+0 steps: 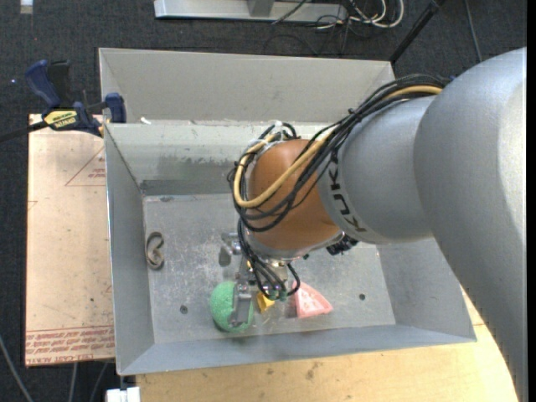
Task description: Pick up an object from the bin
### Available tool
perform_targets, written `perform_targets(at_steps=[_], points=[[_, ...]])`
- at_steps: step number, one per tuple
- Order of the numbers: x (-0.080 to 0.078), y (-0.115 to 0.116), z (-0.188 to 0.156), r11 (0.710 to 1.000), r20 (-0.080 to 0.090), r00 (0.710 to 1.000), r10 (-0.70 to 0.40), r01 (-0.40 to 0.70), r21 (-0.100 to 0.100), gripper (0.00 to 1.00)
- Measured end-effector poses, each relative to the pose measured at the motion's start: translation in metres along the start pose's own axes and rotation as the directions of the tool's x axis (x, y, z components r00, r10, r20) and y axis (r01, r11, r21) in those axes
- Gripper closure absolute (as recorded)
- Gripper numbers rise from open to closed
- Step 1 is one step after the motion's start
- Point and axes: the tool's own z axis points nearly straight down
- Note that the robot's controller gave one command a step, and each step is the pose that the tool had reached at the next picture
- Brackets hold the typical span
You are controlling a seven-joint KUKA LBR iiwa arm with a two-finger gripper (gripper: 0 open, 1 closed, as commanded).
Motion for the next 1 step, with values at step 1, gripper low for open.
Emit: perform_targets(at_steps=[1], points=[[0.0110,-0.0380,0.0221,0.994,-0.007,0.993,0.114,-0.114,0.002,0.00]])
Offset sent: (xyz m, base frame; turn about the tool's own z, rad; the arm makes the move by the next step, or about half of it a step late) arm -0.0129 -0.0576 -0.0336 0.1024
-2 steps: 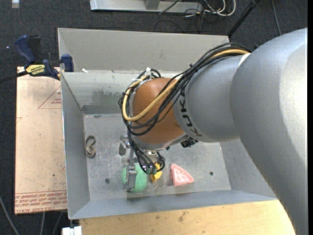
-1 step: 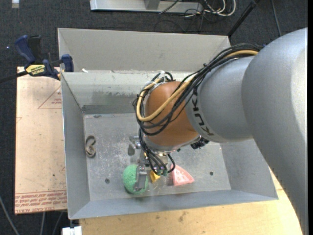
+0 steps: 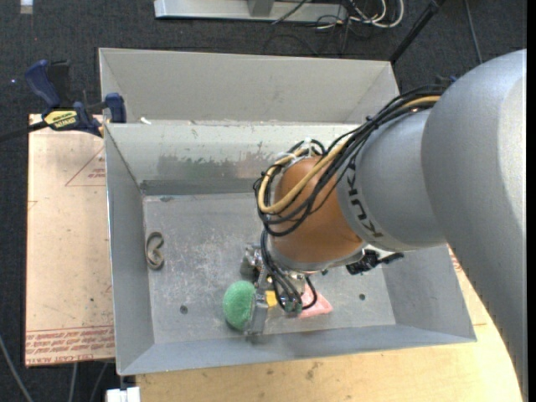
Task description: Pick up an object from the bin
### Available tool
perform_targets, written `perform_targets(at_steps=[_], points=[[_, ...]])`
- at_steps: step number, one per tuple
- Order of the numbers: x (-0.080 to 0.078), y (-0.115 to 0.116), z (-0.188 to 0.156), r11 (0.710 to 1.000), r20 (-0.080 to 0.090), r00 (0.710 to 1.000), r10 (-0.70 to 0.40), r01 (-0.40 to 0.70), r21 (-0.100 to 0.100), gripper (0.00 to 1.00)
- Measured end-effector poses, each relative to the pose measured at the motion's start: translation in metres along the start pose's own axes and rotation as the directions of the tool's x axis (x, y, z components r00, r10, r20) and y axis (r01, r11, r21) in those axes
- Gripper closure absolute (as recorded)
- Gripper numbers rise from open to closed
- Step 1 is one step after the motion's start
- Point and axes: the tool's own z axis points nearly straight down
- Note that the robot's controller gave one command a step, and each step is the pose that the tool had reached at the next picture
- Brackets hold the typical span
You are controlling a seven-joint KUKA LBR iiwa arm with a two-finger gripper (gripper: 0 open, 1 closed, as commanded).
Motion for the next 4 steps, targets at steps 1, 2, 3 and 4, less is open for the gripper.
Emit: perform_targets(at_steps=[1,2,3,4], points=[[-0.0016,-0.0193,0.0115,1.000,0.000,1.000,-0.010,0.010,0.000,1.00],[-0.0016,-0.0195,0.0115,1.000,0.000,1.000,-0.010,0.010,0.000,0.00],[-0.0016,-0.0195,0.0115,1.000,0.000,1.000,-0.010,0.010,0.000,0.00],[0.0007,-0.0155,0.0116,0.996,0.000,0.996,0.087,-0.087,0.001,0.00]])
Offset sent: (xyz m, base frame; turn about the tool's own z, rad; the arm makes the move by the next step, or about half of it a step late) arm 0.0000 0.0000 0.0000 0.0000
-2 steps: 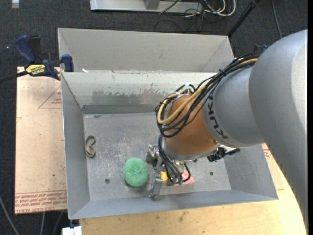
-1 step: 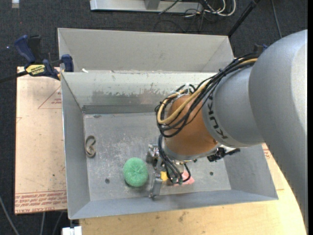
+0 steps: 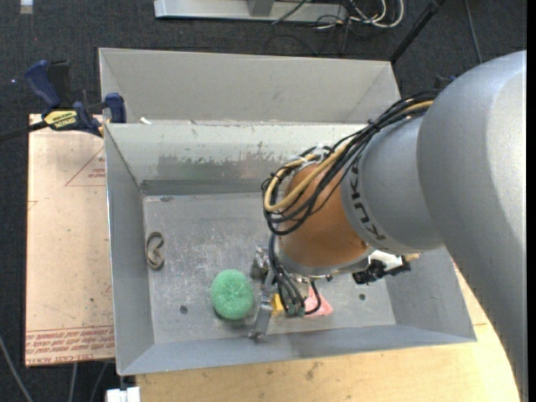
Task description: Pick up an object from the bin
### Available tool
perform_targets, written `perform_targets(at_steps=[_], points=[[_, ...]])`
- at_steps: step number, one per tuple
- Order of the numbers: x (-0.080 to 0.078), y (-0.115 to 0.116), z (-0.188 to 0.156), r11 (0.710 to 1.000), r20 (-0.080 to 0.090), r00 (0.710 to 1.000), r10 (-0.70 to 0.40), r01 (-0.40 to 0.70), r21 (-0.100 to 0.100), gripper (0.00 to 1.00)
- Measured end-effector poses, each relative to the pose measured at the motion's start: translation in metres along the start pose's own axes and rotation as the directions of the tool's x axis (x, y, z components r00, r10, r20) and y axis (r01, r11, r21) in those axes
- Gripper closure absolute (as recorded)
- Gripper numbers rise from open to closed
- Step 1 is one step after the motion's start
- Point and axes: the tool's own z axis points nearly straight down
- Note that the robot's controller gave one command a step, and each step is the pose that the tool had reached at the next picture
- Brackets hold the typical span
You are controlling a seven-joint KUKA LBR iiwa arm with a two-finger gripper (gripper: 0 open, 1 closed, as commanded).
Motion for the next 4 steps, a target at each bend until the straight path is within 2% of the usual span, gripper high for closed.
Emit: perform_targets(at_steps=[1,2,3,4], points=[[-0.017,0.021,0.000,1.000,0.002,1.000,0.003,-0.003,-0.001,1.00],[-0.017,0.020,0.000,1.000,0.002,1.000,0.003,-0.003,-0.001,0.00],[-0.017,0.020,0.000,1.000,0.002,1.000,0.003,-0.003,-0.001,0.00],[-0.023,0.031,0.000,0.998,0.000,0.998,0.064,-0.064,0.002,0.00]])
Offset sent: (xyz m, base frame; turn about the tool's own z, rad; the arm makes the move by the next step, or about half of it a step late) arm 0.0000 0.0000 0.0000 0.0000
